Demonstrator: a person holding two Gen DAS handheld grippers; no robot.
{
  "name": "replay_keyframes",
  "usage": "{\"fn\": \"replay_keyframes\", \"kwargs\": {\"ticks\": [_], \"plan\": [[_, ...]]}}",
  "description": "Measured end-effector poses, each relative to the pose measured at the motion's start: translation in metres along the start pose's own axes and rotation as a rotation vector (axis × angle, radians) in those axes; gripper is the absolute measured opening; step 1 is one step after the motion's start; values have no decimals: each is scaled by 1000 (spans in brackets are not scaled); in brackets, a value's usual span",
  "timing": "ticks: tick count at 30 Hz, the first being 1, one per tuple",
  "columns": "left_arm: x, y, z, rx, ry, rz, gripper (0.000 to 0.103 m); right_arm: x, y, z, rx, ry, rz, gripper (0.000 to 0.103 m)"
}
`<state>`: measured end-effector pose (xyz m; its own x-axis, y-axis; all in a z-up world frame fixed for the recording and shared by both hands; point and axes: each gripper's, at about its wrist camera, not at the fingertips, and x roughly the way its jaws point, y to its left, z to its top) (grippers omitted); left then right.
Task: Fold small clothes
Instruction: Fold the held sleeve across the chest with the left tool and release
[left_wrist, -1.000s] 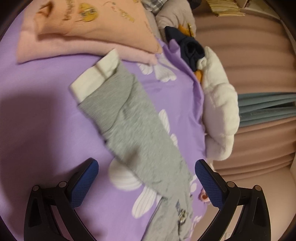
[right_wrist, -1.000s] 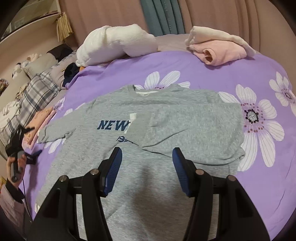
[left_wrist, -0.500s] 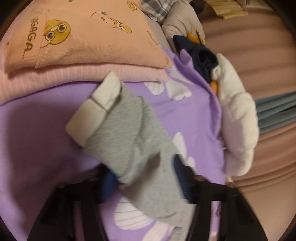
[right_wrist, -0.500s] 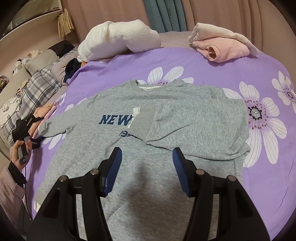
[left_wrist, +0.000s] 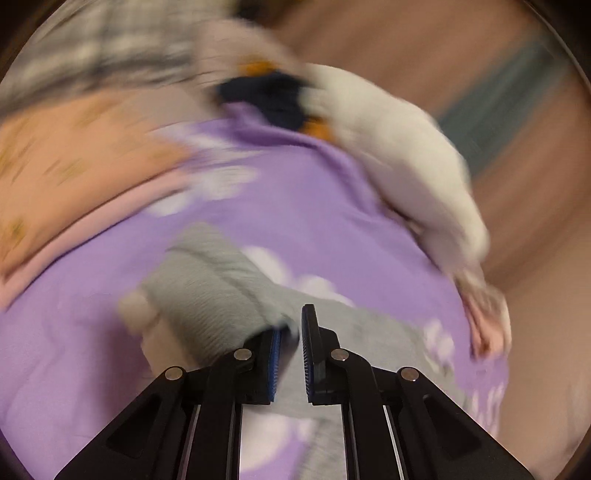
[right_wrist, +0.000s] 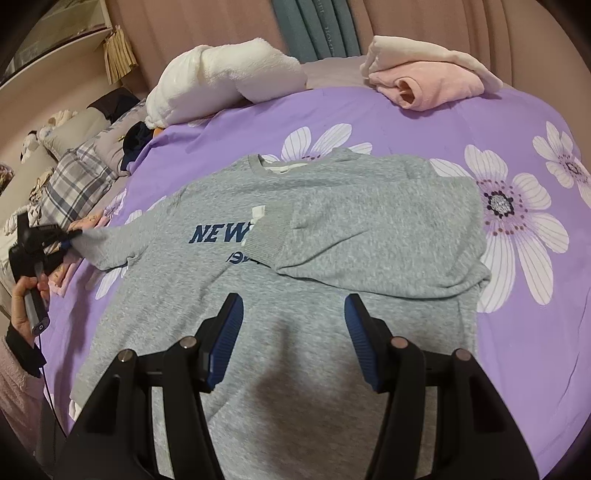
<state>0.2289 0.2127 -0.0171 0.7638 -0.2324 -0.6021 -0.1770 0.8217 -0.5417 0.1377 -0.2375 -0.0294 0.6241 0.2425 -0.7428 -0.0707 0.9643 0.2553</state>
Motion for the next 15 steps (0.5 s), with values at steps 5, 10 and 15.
{"fn": "replay_keyframes", "kwargs": {"ticks": [5, 10, 15], "plan": [[18, -98, -37, 295, 97, -72, 8, -2, -10, -8, 62, 3, 40, 59], [55, -151, -101, 527, 217, -20, 8, 0, -10, -13, 67, 16, 56, 59], [56, -140, -113, 474, 306, -77, 19, 2, -10, -17, 58, 32, 73, 60]]}}
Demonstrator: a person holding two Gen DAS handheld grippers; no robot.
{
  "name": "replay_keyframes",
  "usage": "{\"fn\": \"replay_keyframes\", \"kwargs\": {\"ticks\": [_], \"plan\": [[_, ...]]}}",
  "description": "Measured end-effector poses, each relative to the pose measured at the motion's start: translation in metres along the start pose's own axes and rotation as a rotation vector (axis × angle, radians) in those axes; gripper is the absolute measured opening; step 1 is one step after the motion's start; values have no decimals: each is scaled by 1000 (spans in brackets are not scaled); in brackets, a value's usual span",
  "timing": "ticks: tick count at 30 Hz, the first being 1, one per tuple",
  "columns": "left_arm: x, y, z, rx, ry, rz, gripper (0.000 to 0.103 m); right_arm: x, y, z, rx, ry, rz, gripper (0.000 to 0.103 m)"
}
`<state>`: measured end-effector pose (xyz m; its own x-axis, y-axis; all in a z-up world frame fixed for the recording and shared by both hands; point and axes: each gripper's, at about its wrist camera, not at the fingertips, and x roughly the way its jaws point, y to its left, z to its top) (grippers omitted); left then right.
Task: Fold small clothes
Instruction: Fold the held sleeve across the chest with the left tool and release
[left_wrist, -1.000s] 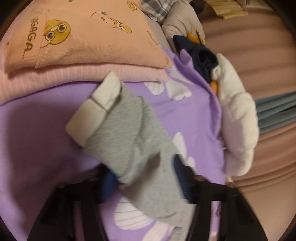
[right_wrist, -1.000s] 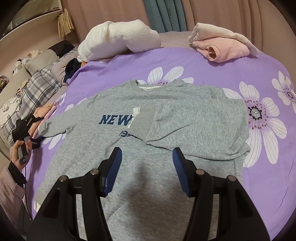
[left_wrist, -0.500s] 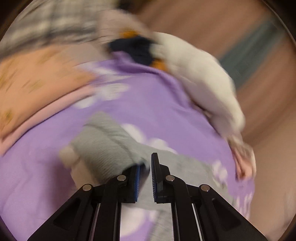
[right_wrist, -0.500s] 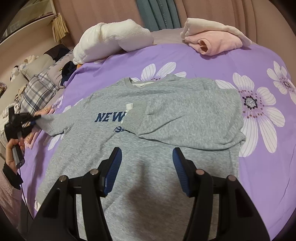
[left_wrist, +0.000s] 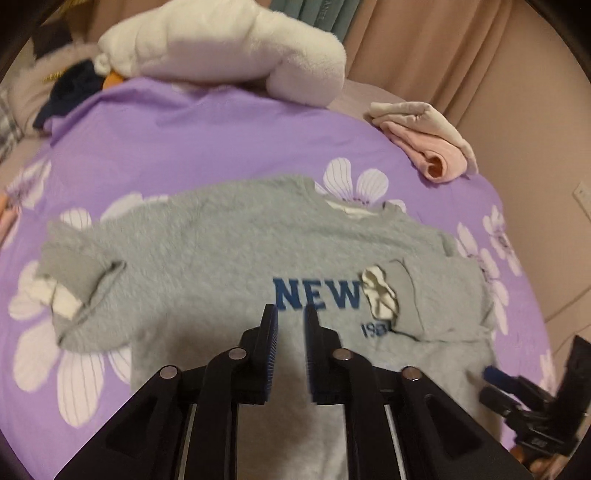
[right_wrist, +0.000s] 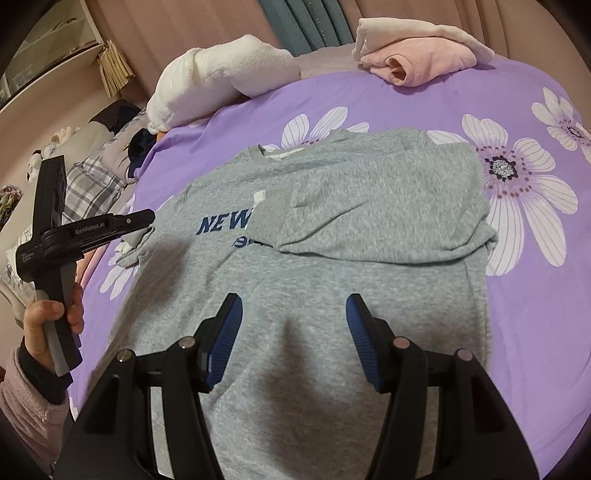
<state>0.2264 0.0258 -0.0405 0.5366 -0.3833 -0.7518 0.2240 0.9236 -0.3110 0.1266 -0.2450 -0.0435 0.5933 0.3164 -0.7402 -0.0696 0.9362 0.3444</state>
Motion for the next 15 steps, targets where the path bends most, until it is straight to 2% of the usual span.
{"fn": "replay_keyframes", "kwargs": {"ticks": [1, 2, 3, 4, 8, 10, 12, 15], "plan": [[-5, 5, -3, -10, -5, 1, 35, 1, -1, 0, 1, 4, 6, 61], [-11, 9, -7, -21, -17, 11, 58, 4, 1, 2, 5, 14, 24, 61], [-18, 14, -11, -38, -33, 27, 67, 6, 3, 3, 6, 22, 38, 61], [-25, 21, -13, -59, -54, 40, 72, 10, 8, 5, 6, 33, 61, 61], [-55, 67, -32, -184, -107, 51, 72, 35, 53, 19, -52, 83, 174, 63], [-65, 92, -39, -237, -136, 84, 72, 50, 78, 25, -92, 107, 198, 63], [-66, 119, -40, -297, -132, 108, 72, 64, 108, 31, -136, 116, 214, 63], [-59, 154, -35, -422, -141, 33, 72, 79, 138, 34, -140, 128, 267, 63]]}}
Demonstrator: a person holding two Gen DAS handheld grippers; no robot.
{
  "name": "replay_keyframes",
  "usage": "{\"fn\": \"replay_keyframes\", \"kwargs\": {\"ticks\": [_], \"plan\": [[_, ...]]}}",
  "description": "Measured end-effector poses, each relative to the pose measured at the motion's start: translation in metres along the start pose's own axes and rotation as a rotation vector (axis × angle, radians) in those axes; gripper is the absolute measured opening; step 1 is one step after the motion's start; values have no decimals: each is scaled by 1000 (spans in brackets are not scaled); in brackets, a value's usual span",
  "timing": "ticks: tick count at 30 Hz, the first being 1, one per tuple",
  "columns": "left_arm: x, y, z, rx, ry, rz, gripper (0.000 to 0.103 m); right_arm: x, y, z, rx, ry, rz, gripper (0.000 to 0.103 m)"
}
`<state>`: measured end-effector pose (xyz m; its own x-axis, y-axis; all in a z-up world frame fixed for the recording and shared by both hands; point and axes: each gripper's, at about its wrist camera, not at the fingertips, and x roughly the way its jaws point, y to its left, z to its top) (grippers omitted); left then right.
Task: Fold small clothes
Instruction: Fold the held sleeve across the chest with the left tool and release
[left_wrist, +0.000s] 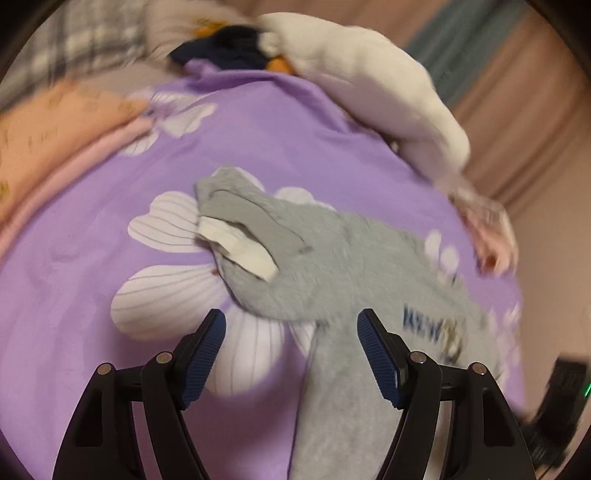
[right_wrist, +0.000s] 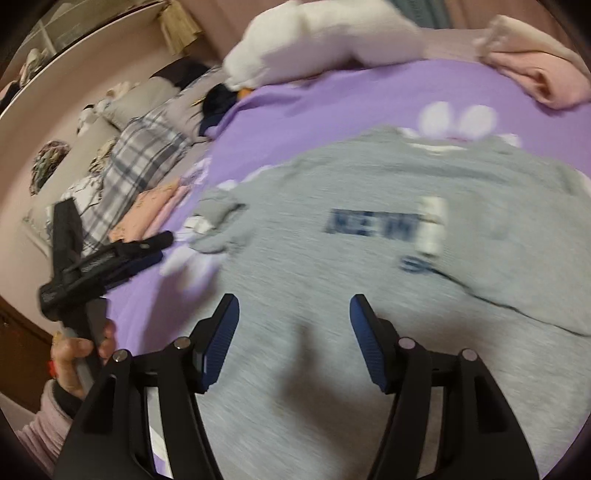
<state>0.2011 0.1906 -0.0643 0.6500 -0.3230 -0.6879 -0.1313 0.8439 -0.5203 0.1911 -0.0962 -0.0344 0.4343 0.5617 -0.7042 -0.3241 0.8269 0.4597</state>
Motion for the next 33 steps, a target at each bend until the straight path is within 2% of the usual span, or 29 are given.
{"fn": "replay_keyframes", "kwargs": {"ticks": [4, 9, 15, 21, 26, 27, 28, 30, 31, 33], "plan": [[25, 28, 23, -185, 33, -142, 72, 17, 19, -4, -21, 29, 21, 63], [55, 49, 32, -346, 80, -201, 72, 25, 10, -9, 14, 65, 8, 63], [56, 52, 45, -363, 49, -206, 72, 20, -6, -11, 42, 68, -8, 64], [53, 50, 50, -372, 10, -291, 72, 21, -13, -17, 52, 73, -16, 65], [74, 57, 48, -414, 57, -248, 72, 22, -10, -20, 40, 82, -8, 65], [74, 57, 47, -421, 47, -246, 70, 22, -10, -19, 37, 83, -10, 65], [73, 57, 48, -420, 27, -232, 62, 22, -10, -20, 33, 84, -13, 65], [73, 55, 50, -401, 19, -201, 38, 23, -10, -20, 32, 86, -17, 65], [75, 53, 52, -389, 33, -184, 15, 23, -11, -20, 33, 86, -17, 65], [79, 51, 55, -365, 57, -129, 13, 22, -14, -21, 44, 84, -17, 65]]}}
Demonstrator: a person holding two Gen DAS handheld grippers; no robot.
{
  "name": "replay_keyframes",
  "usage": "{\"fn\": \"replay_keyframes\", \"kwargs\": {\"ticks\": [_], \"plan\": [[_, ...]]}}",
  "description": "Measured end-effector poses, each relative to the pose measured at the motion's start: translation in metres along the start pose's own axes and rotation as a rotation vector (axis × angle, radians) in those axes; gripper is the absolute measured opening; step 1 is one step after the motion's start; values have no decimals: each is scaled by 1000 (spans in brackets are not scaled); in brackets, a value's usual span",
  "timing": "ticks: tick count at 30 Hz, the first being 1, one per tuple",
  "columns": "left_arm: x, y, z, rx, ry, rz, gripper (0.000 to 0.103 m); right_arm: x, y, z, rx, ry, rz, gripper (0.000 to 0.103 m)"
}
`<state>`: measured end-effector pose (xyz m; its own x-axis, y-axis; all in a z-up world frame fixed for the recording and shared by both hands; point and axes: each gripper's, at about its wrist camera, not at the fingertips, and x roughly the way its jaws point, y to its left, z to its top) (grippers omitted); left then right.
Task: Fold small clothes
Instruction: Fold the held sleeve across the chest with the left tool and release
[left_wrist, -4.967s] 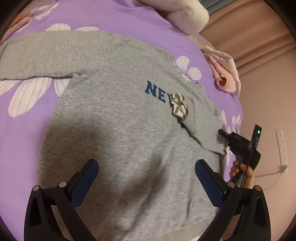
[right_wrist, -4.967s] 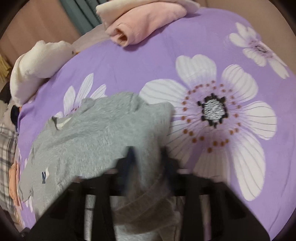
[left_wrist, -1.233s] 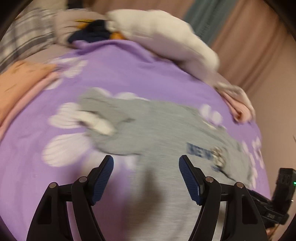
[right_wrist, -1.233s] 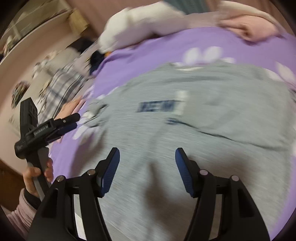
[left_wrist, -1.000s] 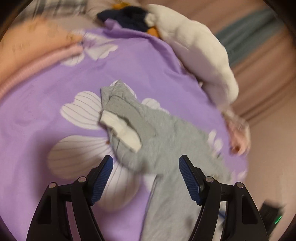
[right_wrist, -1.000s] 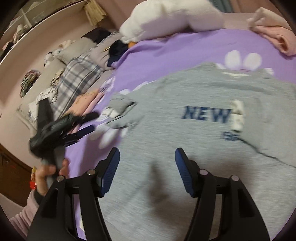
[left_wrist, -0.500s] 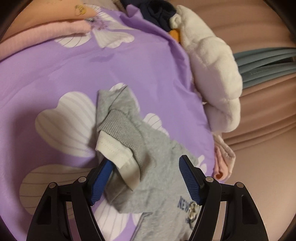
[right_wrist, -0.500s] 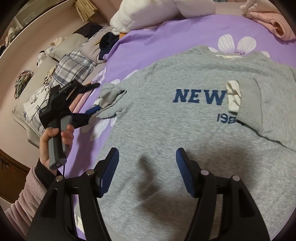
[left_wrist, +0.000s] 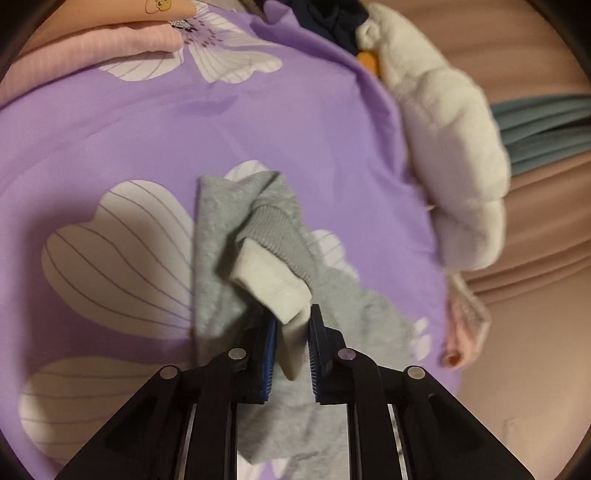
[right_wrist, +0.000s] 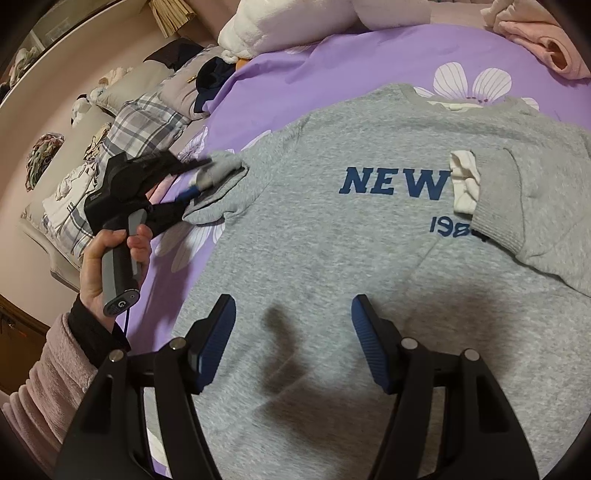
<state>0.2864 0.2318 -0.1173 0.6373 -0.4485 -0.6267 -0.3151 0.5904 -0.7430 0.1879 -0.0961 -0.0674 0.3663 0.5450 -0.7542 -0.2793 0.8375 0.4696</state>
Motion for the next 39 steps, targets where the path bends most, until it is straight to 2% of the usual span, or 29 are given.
{"fn": "replay_keyframes", "kwargs": {"ticks": [4, 11, 13, 15, 22, 23, 25, 26, 29, 33, 34, 35, 36, 37, 39], "plan": [[-8, -19, -3, 127, -9, 53, 10, -2, -5, -1, 16, -4, 1, 65], [-34, -92, -24, 441, 14, 91, 9, -8, -18, -2, 59, -26, 10, 65], [-35, -113, -27, 500, 29, 86, 9, -13, -21, -4, 75, -39, 12, 66], [-35, -135, -37, 565, 61, 83, 4, -18, -26, -5, 93, -52, 16, 67], [-10, -199, -84, 768, 220, 123, 4, -33, -45, -8, 162, -80, 26, 67], [-5, -201, -88, 767, 233, 126, 4, -34, -47, -9, 172, -82, 28, 68], [-1, -199, -90, 722, 258, 83, 4, -35, -49, -9, 183, -81, 38, 69], [-2, -193, -87, 677, 270, 52, 4, -34, -46, -7, 173, -76, 38, 69], [-11, -176, -83, 613, 268, 21, 4, -32, -29, 4, 93, -68, 26, 69], [-40, -130, -75, 524, 192, 82, 12, -16, -8, 38, 15, -82, 29, 70], [-47, -118, -75, 506, 171, 97, 25, -7, -4, 51, 16, -83, 52, 70], [-57, -101, -75, 478, 136, 113, 46, 1, -1, 61, 17, -78, 79, 70], [-63, -93, -75, 461, 116, 118, 55, 11, 1, 71, 23, -72, 115, 70], [-68, -81, -77, 439, 92, 117, 63, 22, 2, 80, 42, -67, 142, 70], [-74, -62, -81, 406, 79, 98, 63, 49, 8, 98, 74, -52, 188, 69]]}}
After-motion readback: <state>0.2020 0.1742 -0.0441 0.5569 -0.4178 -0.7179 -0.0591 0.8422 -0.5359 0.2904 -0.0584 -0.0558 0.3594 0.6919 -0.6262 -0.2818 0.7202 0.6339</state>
